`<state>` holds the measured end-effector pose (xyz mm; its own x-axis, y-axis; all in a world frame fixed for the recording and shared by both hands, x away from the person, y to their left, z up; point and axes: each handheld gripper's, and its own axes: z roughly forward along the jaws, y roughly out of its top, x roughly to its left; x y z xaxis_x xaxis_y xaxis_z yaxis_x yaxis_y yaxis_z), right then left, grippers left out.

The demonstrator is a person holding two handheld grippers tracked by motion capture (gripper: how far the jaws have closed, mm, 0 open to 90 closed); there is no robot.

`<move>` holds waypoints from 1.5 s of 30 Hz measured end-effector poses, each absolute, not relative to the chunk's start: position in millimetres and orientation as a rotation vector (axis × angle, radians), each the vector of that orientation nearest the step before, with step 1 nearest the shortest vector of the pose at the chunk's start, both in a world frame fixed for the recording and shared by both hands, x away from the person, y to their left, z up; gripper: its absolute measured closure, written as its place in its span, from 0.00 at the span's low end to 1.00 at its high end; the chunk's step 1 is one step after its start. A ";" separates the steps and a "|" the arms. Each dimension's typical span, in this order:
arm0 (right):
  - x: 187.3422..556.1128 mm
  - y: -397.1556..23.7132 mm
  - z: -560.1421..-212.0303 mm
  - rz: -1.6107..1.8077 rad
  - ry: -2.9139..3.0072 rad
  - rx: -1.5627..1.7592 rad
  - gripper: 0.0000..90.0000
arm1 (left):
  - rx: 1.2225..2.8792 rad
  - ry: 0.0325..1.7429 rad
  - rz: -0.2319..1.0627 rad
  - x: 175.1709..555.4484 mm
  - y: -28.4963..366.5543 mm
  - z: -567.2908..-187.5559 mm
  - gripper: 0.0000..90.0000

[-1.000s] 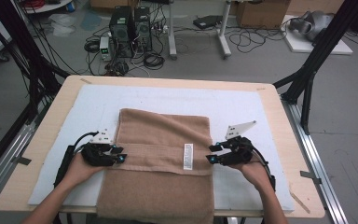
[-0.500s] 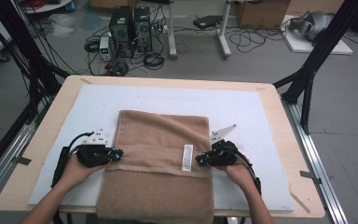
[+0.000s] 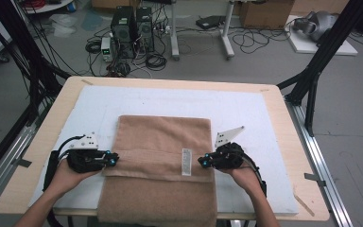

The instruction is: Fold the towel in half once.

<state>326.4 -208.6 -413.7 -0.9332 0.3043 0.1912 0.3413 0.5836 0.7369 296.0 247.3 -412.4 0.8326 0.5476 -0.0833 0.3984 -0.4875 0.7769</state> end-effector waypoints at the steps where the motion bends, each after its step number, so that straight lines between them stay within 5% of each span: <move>1: 327.9 -208.1 -416.8 -1.275 -2.753 -0.590 0.85 | 2.146 0.689 0.205 296.1 247.5 -414.6 0.73; 6: 331.3 -201.0 -435.5 -1.178 -2.765 -0.616 0.73 | 2.227 0.677 0.196 296.9 238.2 -426.0 0.72; 12: 331.6 -199.2 -438.3 -1.177 -2.792 -0.607 0.95 | 2.286 0.666 0.211 299.9 230.0 -432.3 0.93; 28: 323.5 -213.0 -414.1 -1.293 -2.769 -0.571 1.00 | 2.160 0.676 0.184 294.0 244.1 -411.5 0.95; 36: 315.6 -200.7 -431.1 -1.203 -2.800 -0.515 0.65 | 2.230 0.676 0.163 293.8 238.8 -424.8 0.83; 41: 314.1 -192.3 -435.9 -1.152 -2.892 -0.493 0.85 | 2.304 0.646 0.211 292.9 227.2 -433.3 0.79; 45: 315.6 -190.8 -434.3 -1.144 -2.891 -0.493 0.94 | 2.305 0.638 0.238 291.7 227.8 -431.3 0.93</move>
